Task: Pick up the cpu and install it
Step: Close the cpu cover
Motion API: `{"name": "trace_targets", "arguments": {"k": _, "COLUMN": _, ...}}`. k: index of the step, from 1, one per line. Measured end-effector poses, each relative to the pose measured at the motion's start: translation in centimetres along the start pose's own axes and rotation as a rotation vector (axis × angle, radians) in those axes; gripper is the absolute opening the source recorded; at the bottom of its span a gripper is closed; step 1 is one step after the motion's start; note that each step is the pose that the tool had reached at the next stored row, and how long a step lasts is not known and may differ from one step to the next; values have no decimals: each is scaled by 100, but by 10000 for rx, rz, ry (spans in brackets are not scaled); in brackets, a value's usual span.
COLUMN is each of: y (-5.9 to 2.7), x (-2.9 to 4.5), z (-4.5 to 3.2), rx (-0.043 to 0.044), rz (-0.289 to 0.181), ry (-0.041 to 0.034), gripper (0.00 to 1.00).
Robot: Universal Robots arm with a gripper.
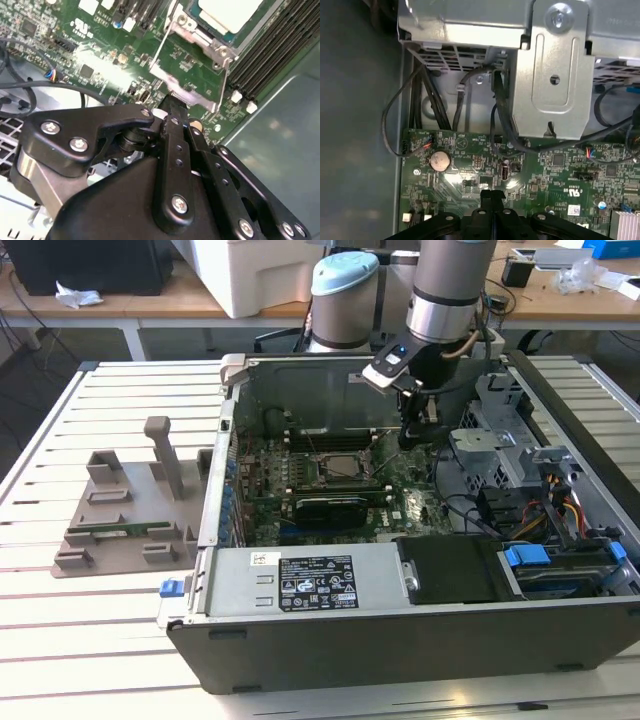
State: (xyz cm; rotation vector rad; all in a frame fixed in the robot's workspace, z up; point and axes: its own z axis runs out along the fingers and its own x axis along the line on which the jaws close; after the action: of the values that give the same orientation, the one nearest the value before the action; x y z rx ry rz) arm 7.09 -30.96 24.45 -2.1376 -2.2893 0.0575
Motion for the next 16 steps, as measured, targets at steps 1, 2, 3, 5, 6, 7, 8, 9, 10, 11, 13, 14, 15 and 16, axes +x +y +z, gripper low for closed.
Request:
{"name": "trace_targets", "arguments": {"k": 1, "y": -40, "x": 3, "z": 2, "rx": -2, "rz": -1, "ry": 36, "gripper": 11}}
{"name": "trace_targets", "arguments": {"k": 2, "y": -58, "x": 5, "z": 4, "rx": -3, "rz": -2, "ry": 52, "gripper": 11}}
{"name": "trace_targets", "arguments": {"k": 3, "y": -79, "x": 6, "z": 5, "rx": -3, "rz": -1, "ry": 57, "gripper": 11}}
{"name": "trace_targets", "arguments": {"k": 5, "y": -112, "x": 9, "z": 6, "rx": -4, "rz": -1, "ry": 57, "gripper": 11}}
{"name": "trace_targets", "arguments": {"k": 6, "y": -144, "x": 11, "z": 7, "rx": -4, "rz": -3, "ry": 56, "gripper": 11}}
{"name": "trace_targets", "arguments": {"k": 7, "y": -170, "x": 12, "z": 8, "rx": -4, "rz": -1, "ry": 57, "gripper": 11}}
{"name": "trace_targets", "arguments": {"k": 8, "y": -185, "x": 13, "z": 9, "rx": -3, "rz": -1, "ry": 56, "gripper": 11}}
{"name": "trace_targets", "arguments": {"k": 9, "y": -204, "x": 15, "z": 10, "rx": -4, "rz": -2, "ry": 56, "gripper": 11}}
{"name": "trace_targets", "arguments": {"k": 10, "y": -222, "x": 16, "z": 11, "rx": -3, "rz": -2, "ry": 57, "gripper": 11}}
{"name": "trace_targets", "arguments": {"k": 11, "y": -236, "x": 17, "z": 12, "rx": -4, "rz": -2, "ry": 56, "gripper": 11}}
{"name": "trace_targets", "arguments": {"k": 13, "y": -267, "x": 19, "z": 13, "rx": -3, "rz": -1, "ry": 56, "gripper": 11}}
{"name": "trace_targets", "arguments": {"k": 14, "y": -276, "x": 20, "z": 14, "rx": -3, "rz": -2, "ry": 56, "gripper": 11}}
{"name": "trace_targets", "arguments": {"k": 15, "y": -299, "x": 21, "z": 15, "rx": -3, "rz": -2, "ry": 56, "gripper": 11}}
{"name": "trace_targets", "arguments": {"k": 16, "y": -311, "x": 22, "z": 15, "rx": -4, "rz": -2, "ry": 56, "gripper": 11}}
